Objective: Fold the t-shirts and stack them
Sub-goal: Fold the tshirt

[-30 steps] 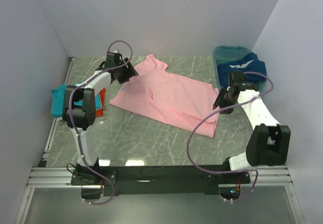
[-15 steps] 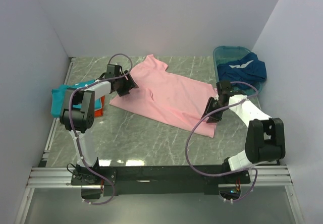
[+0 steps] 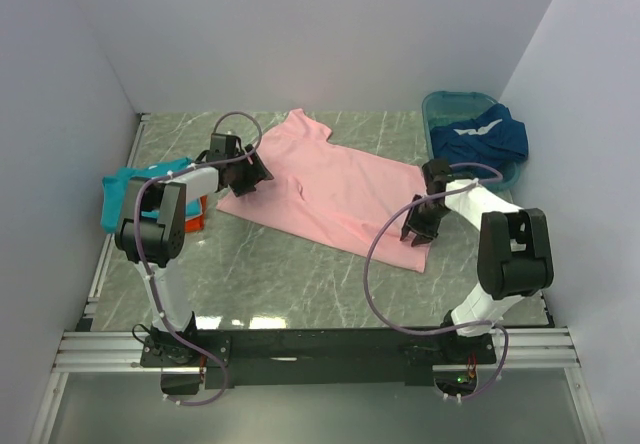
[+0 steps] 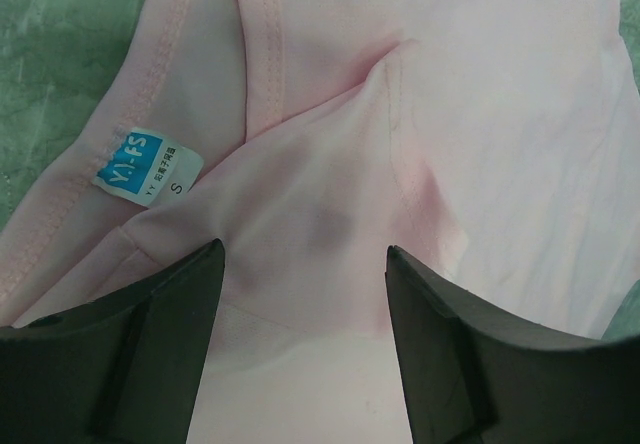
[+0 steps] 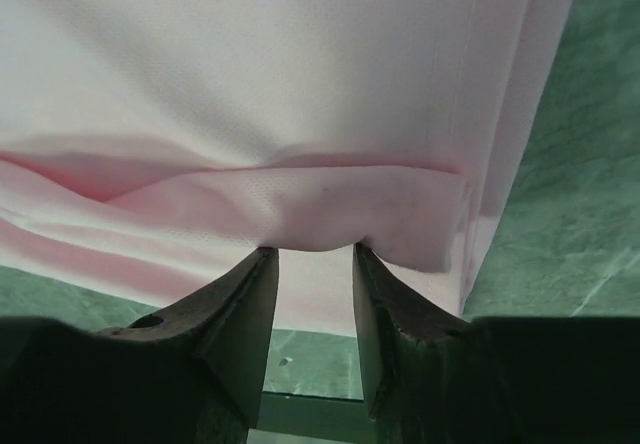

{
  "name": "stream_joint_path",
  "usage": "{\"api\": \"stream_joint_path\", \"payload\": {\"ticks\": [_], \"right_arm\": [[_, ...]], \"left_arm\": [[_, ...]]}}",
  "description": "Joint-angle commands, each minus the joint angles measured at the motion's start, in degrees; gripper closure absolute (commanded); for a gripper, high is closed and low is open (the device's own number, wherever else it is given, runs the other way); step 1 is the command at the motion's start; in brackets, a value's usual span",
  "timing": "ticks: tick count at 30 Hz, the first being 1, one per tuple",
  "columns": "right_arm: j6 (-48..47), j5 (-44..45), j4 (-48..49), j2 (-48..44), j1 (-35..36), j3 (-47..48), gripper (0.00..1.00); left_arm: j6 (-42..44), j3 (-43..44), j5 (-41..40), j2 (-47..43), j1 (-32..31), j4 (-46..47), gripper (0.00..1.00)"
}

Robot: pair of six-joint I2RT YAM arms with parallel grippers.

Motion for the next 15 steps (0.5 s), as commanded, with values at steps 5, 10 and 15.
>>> {"api": "stream_joint_path", "payload": {"ticks": [5,10,15], "right_arm": [[-2.28,9.41,-0.97,1.91,-2.4,8.21,0.57],[-3.16,10.48,-2.38,2.0,-2.84,10.77,0.57],[-2.72,10.04,-3.08,-2.47,-2.32,10.24,0.57]], "left_arm": [[1.02,-2.24,-1.81,-3.31,-0.24,-0.28,0.28],[1.46,-3.03,-1.82,-4.1,-0.33,-0.45,0.28],[2.16,-1.45,-1.99,-5.68,-0.86,-2.38,0.28]]}}
